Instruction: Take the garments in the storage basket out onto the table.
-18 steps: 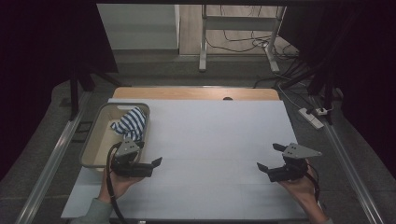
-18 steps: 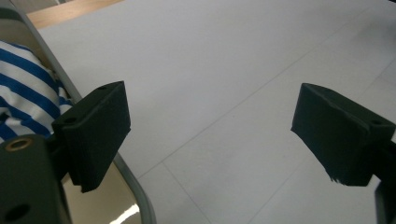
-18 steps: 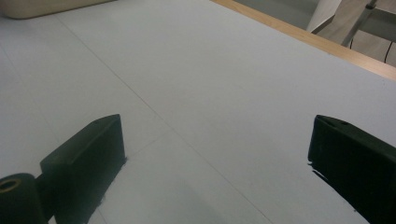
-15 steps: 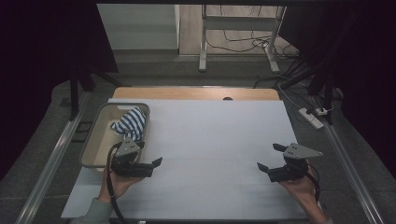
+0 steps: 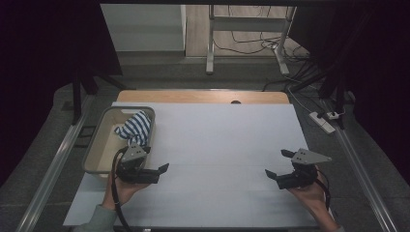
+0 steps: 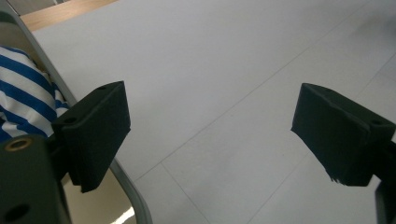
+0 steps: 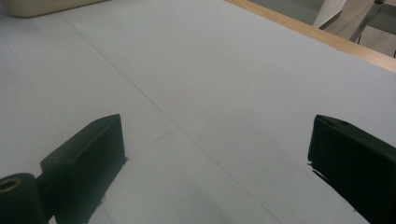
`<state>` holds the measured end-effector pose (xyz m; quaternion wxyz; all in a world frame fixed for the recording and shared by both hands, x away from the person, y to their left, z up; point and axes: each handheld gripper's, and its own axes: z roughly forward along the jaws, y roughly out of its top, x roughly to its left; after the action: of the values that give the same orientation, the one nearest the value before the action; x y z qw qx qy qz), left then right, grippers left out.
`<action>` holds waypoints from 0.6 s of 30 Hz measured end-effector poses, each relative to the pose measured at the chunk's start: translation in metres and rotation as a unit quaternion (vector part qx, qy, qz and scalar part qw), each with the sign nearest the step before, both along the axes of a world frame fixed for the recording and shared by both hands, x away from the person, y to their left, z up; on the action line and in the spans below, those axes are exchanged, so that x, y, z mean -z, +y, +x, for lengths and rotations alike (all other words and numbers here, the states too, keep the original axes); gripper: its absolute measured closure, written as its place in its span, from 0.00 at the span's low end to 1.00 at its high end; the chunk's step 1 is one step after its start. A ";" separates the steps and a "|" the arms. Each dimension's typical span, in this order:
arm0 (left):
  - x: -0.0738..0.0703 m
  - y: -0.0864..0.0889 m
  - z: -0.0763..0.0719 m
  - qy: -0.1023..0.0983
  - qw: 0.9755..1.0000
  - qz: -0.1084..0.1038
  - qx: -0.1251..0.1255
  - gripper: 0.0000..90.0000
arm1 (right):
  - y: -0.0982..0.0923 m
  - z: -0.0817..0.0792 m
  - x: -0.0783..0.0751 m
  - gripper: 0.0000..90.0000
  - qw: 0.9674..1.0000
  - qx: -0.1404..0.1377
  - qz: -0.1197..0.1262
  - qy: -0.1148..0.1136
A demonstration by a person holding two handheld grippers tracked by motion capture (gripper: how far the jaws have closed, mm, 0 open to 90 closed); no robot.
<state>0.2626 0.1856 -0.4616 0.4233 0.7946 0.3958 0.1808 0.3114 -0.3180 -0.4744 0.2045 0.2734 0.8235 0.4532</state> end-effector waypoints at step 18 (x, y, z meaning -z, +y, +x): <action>-0.011 0.002 0.002 -0.008 1.000 -0.003 0.001 0.13 | 0.000 -0.001 -0.001 0.04 1.000 0.000 0.000 0.002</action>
<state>0.2644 0.1878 -0.4510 0.4286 0.7923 0.3925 0.1855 0.3108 -0.3184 -0.4738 0.2031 0.2741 0.8239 0.4526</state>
